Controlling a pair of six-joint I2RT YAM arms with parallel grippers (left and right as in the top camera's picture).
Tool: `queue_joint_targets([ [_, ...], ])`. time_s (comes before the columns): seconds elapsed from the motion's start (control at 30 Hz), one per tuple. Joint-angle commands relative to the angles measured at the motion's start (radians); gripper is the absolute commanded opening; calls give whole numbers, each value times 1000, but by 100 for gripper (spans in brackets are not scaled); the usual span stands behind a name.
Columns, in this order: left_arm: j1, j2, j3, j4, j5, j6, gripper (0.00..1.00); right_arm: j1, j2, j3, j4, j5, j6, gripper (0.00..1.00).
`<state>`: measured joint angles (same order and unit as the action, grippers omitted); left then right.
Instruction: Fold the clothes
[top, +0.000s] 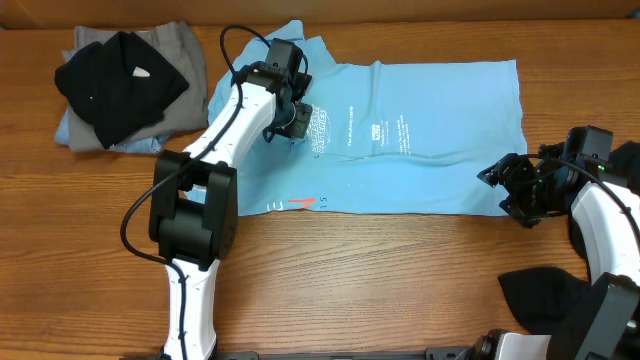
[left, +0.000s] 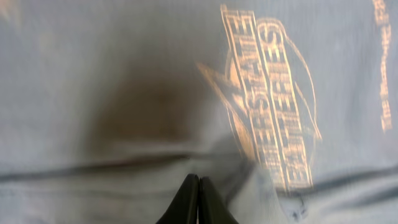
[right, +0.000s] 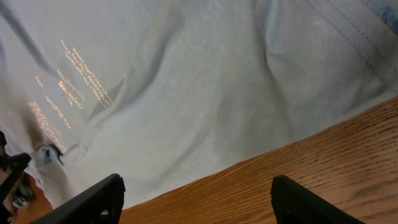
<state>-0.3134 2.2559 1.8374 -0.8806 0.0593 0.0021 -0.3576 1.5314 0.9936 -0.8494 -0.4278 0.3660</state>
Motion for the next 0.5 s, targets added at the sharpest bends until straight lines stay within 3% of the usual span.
queue_joint_targets([
  [0.0, -19, -50, 25, -69, 50, 13, 4, 2, 6, 21, 10, 8, -3, 79],
  [0.13, -40, -51, -2, -113, 13, 21, 4, 2, 6, 21, 13, 8, -3, 79],
  [0.47, -39, -49, -187, 54, -28, -3, 4, 2, 6, 21, 27, 7, 0, 80],
])
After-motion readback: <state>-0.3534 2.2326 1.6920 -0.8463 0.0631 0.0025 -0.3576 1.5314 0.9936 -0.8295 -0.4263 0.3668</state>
